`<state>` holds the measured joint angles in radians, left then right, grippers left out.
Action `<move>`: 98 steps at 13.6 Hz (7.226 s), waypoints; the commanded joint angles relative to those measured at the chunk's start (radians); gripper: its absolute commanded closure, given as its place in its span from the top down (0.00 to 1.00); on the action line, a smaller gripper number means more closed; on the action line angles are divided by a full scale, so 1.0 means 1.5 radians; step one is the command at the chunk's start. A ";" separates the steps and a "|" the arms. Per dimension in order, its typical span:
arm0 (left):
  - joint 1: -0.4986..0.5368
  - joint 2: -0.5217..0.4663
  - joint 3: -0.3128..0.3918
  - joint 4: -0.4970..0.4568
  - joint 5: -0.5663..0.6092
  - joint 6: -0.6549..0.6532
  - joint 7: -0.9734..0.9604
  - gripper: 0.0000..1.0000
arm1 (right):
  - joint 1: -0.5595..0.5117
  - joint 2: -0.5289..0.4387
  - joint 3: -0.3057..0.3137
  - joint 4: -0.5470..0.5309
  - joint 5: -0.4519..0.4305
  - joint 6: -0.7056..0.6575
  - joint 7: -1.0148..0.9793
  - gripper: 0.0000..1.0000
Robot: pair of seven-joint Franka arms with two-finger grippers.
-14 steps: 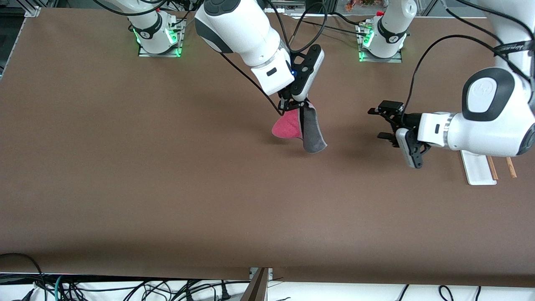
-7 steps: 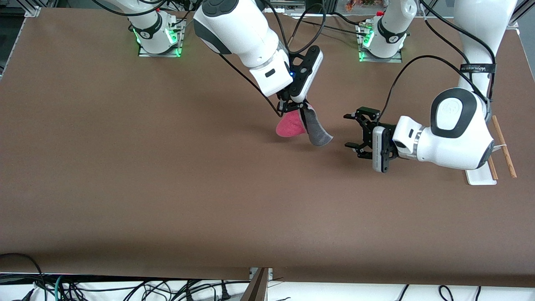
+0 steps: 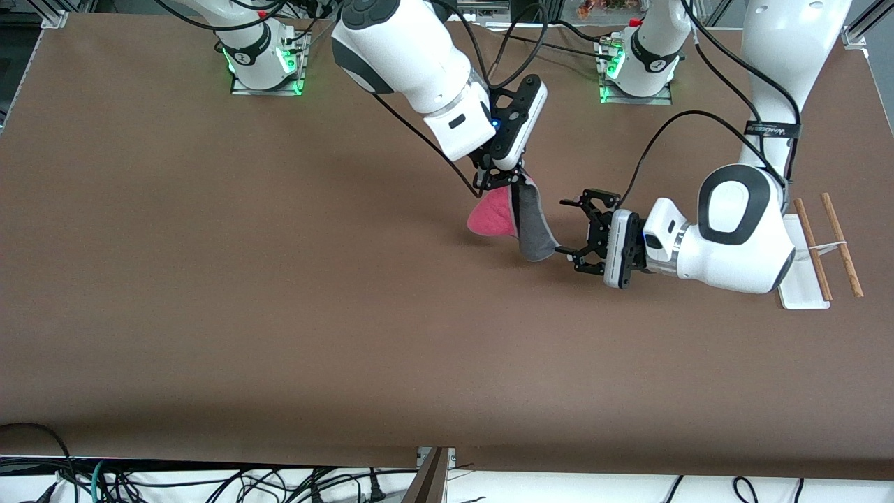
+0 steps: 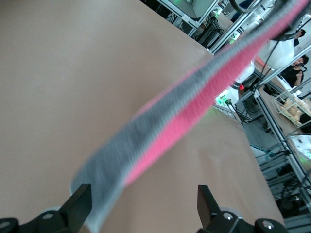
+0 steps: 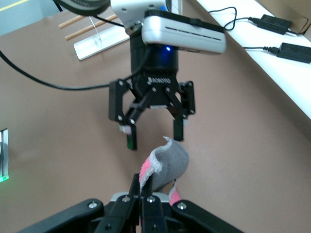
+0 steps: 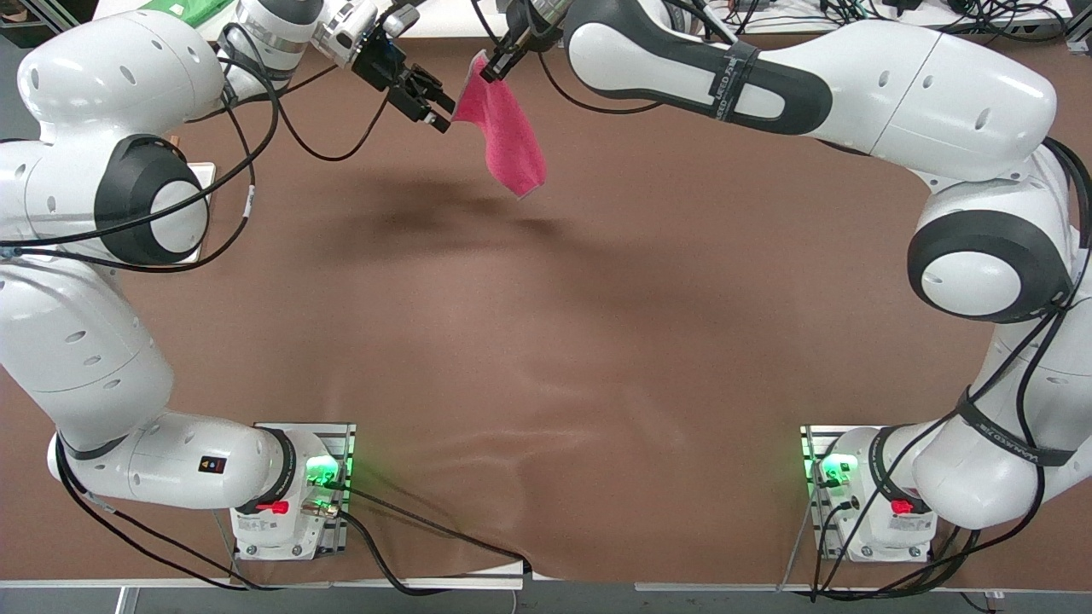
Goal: Pass towel and hang on rack
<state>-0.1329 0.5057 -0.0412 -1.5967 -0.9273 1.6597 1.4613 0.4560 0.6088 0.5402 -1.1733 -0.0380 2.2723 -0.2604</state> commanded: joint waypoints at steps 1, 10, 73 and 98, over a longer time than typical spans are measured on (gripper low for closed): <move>-0.007 0.015 0.006 0.019 -0.022 0.024 0.044 0.98 | 0.010 0.011 0.003 0.011 0.004 0.013 -0.002 0.00; -0.011 0.030 0.002 -0.006 -0.054 0.002 0.203 0.00 | 0.009 0.011 0.003 0.011 0.005 0.013 -0.003 0.00; 0.538 0.160 0.068 0.241 0.569 0.106 0.139 1.00 | -0.353 -0.333 -0.269 -0.175 -0.006 -0.548 0.212 1.00; 0.086 -0.266 0.056 0.029 0.634 -0.070 -0.820 1.00 | -0.336 -0.355 -0.304 -0.211 -0.007 -0.572 0.134 1.00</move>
<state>-0.0023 0.2490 0.0345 -1.3574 0.0032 1.4401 0.2799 -0.0503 0.0855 0.0957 -1.4770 -0.0668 1.4070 -0.0441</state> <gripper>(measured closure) 0.000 0.000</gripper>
